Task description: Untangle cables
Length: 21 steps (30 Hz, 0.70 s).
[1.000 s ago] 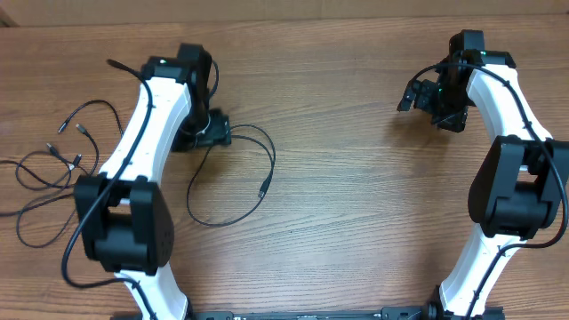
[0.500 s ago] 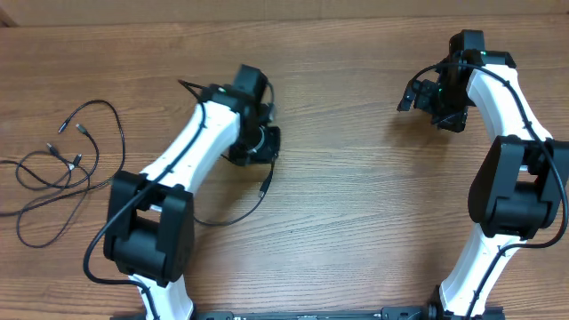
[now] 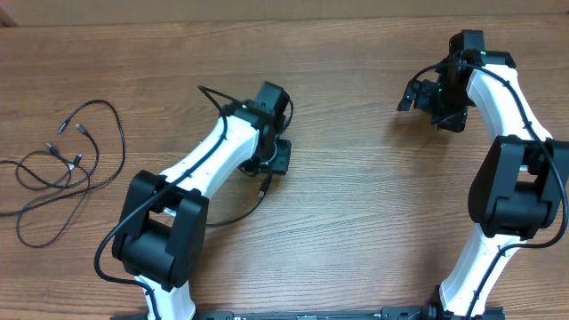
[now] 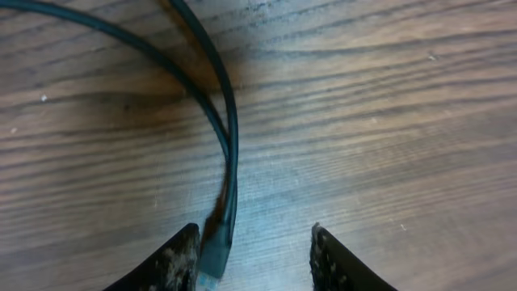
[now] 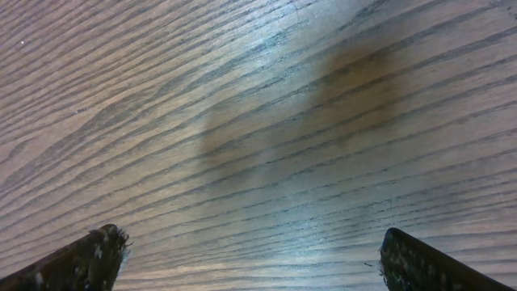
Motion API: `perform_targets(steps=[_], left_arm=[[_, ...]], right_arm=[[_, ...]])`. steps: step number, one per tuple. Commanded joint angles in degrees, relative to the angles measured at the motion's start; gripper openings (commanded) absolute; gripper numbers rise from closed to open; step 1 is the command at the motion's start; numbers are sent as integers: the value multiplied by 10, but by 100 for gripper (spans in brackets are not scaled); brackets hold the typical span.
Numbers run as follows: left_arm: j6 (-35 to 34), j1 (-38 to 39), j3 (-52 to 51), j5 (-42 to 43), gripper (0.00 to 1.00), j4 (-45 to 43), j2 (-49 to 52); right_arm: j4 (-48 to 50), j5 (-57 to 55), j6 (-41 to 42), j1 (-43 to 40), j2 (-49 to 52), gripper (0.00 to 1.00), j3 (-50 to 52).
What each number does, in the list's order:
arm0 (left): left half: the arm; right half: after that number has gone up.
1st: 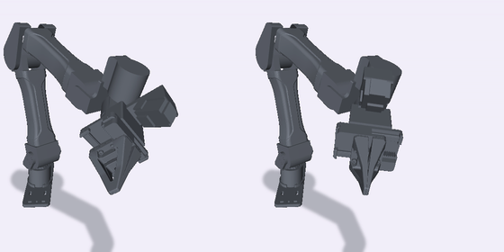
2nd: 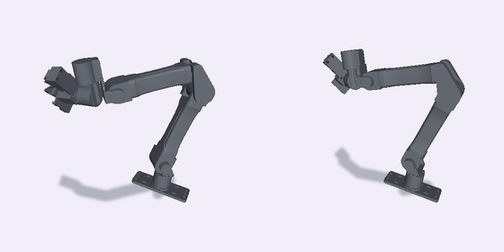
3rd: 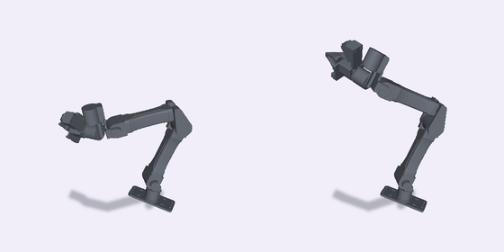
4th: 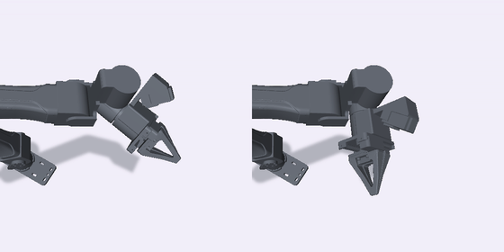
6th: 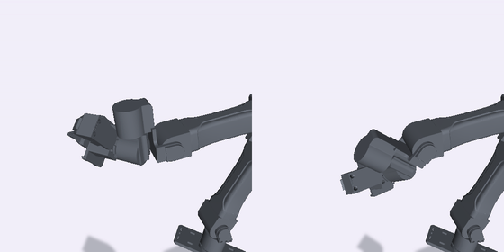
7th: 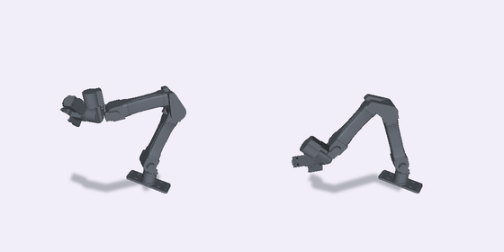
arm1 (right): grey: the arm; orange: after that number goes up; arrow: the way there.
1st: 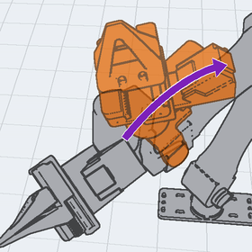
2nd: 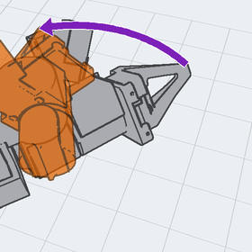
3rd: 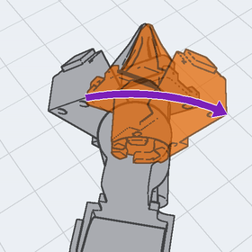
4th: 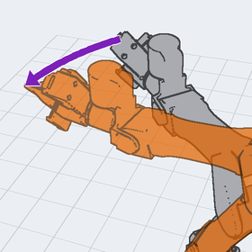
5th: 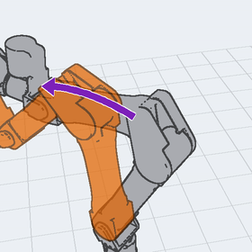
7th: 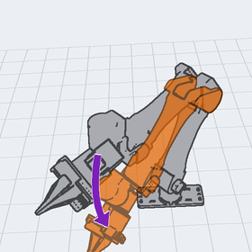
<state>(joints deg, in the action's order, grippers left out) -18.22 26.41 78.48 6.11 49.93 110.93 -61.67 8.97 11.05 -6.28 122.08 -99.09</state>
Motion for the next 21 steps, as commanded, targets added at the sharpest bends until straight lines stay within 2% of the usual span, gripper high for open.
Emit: perform_targets(steps=[1,7,10,17,20,21], left_arm=[[-33,12,-36,-33,42,-22,12],[-63,18,-97,-37,37,-79,12],[-60,18,-99,-35,29,-82,12],[-45,18,-99,-37,41,-86,12],[-45,18,-99,-37,26,-101,12],[-45,19,-100,-38,25,-109,12]], right_arm=[[1,-4,-3,2,-19,100,-5],[1,-4,-3,2,-19,100,-5],[1,-4,-3,2,-19,100,-5],[1,-4,-3,2,-18,100,-5],[1,-4,-3,2,-19,100,-5],[1,-4,-3,2,-19,100,-5]])
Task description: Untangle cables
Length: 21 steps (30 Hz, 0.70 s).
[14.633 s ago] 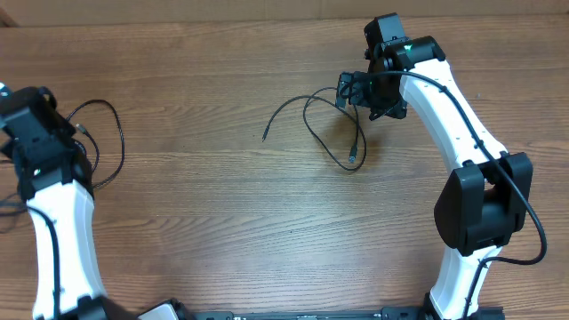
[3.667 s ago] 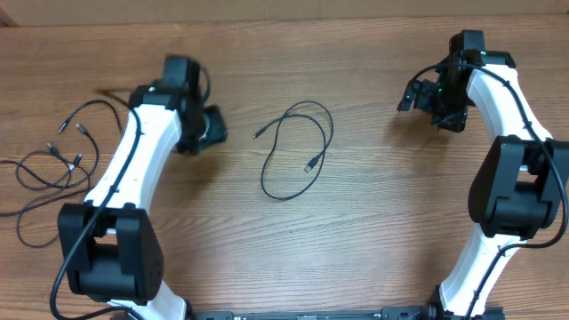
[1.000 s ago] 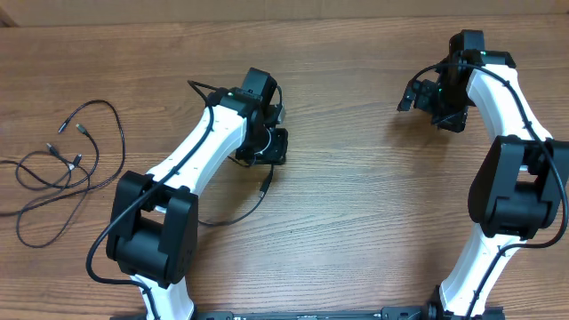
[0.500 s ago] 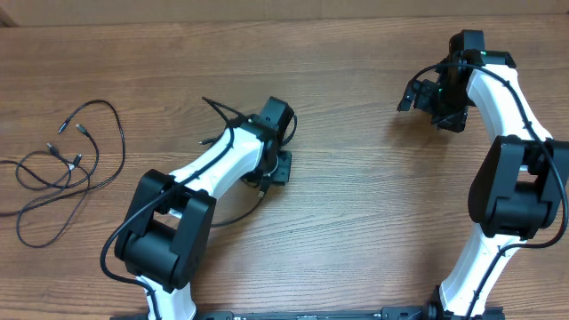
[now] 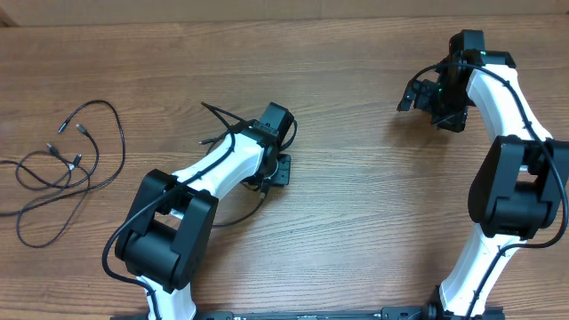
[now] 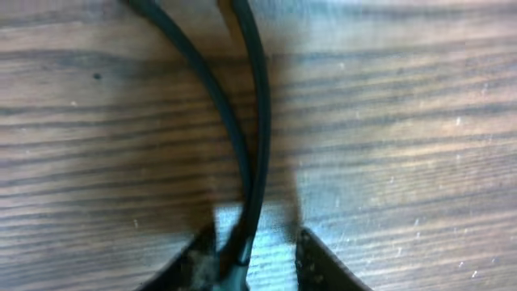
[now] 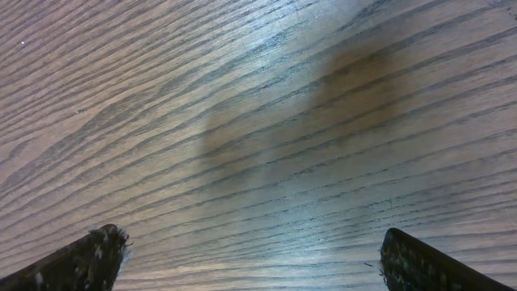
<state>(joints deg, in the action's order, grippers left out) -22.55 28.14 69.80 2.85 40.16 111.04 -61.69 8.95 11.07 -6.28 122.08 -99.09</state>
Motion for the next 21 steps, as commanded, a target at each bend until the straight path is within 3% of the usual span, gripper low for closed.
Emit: perform_targets(steps=[1,7,15,21], left_arm=[[-2,2,-15,-5,25,-18,11],[-2,4,-43,-5,30,-70,11],[-4,4,-48,-2,13,-76,11],[-14,4,-48,-2,18,-76,11]], right_arm=[[1,-3,-3,2,-18,100,-5],[1,-3,-3,2,-18,100,-5],[1,-3,-3,2,-19,100,-5],[1,-3,-3,2,-19,100,-5]])
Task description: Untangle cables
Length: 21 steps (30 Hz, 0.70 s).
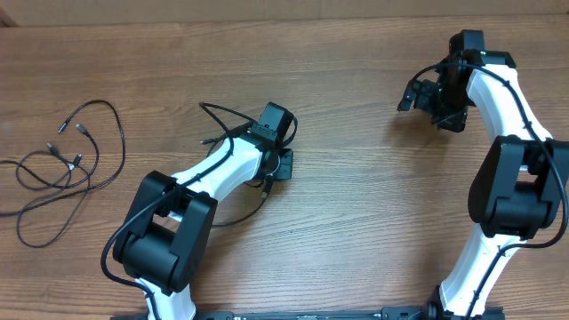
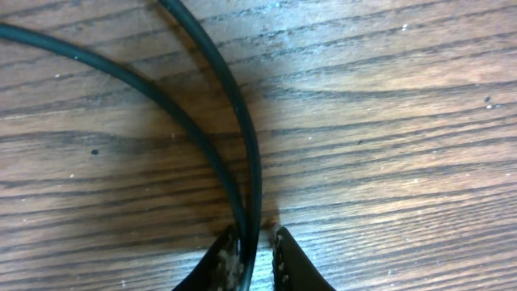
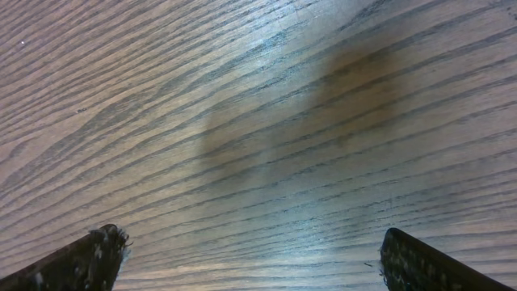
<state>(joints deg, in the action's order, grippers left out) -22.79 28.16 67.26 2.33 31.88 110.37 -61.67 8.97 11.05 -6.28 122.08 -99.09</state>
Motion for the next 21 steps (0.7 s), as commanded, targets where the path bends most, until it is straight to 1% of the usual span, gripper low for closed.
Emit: perform_targets(steps=[1,3,10,15,18,20,21], left_arm=[[-13,4,-23,4,18,5,18],[-13,4,-23,7,17,2,18],[-13,4,-23,39,18,2,18],[-13,4,-23,40,22,2,18],[-12,4,-23,64,19,9,18],[-13,4,-23,67,5,9,18],[-13,4,-23,67,4,9,18]], right_arm=[[1,-4,-3,2,-19,100,-5],[1,-4,-3,2,-19,100,-5],[1,-4,-3,2,-18,100,-5],[1,-4,-3,2,-18,100,-5],[1,-4,-3,2,-18,100,-5],[1,-4,-3,2,-18,100,-5],[1,-4,-3,2,-19,100,-5]])
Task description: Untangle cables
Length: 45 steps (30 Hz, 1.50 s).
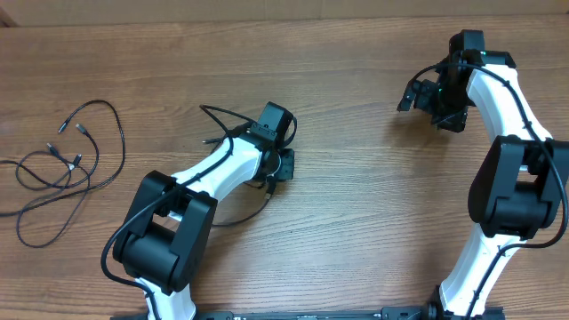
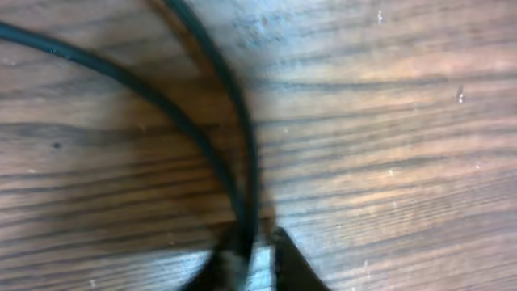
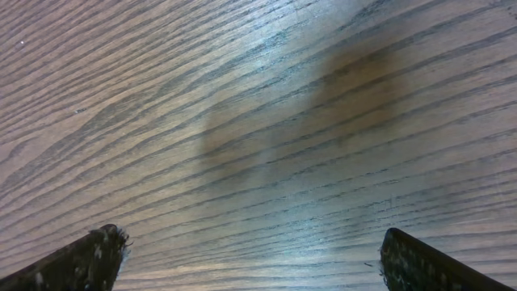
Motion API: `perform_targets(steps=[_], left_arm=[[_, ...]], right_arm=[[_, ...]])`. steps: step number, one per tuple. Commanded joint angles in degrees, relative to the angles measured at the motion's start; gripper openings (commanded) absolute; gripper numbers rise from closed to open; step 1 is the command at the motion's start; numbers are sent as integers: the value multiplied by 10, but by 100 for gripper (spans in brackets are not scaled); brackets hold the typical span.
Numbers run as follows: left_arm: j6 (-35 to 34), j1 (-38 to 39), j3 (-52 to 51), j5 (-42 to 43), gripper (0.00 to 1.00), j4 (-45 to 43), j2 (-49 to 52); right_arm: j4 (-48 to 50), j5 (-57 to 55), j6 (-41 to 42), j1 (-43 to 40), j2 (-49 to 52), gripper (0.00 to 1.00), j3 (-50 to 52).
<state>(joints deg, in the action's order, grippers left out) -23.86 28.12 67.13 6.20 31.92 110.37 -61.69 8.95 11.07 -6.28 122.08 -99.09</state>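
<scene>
A black cable (image 1: 233,213) lies under my left arm, running from a loop behind the arm to a curve on the wood in front. My left gripper (image 1: 274,171) is down on the table with its jaws shut on this cable (image 2: 242,170); in the left wrist view the picture is blurred and two strands meet between the fingertips (image 2: 246,259). A second tangle of thin black cables (image 1: 62,169) lies at the far left of the table. My right gripper (image 1: 425,96) hovers open at the back right, over bare wood (image 3: 258,145).
The wooden table (image 1: 356,222) fills the view. Its back edge runs along the top of the overhead view. The cable tangle at the left reaches past the table's left edge.
The left gripper stays shut on the cable and has shifted slightly; the left wrist view is now blurred by motion. The right arm has not moved.
My left gripper stood open over the cable end near the table's middle. Then its jaws were closing round the two strands, and after that they were shut on them. The far-left tangle and the right arm stayed as they were throughout.
</scene>
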Motion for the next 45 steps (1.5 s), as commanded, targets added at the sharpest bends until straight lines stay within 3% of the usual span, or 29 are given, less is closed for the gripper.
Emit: perform_targets(steps=[1,8,24,29,33,37,40,45], left_arm=[[-2,4,-21,29,4,9,18],[-2,4,-21,26,4,13,18],[-52,4,-21,-9,17,41,18],[-125,4,-21,-67,15,61,18],[-128,4,-21,-70,7,62,18],[-128,4,-21,-68,24,59,18],[-140,3,-21,-68,46,47,18],[-157,-2,-21,-78,49,18,18]], right_arm=[[1,-3,-3,2,-18,100,-5],[1,-3,-3,2,-19,100,-5],[1,-3,-3,2,-18,100,-5],[1,-3,-3,2,-19,100,-5],[1,-3,-3,2,-19,100,-5],[1,-3,-3,2,-19,100,-5],[1,-3,-3,2,-19,100,-5],[1,-3,-3,2,-19,100,-5]])
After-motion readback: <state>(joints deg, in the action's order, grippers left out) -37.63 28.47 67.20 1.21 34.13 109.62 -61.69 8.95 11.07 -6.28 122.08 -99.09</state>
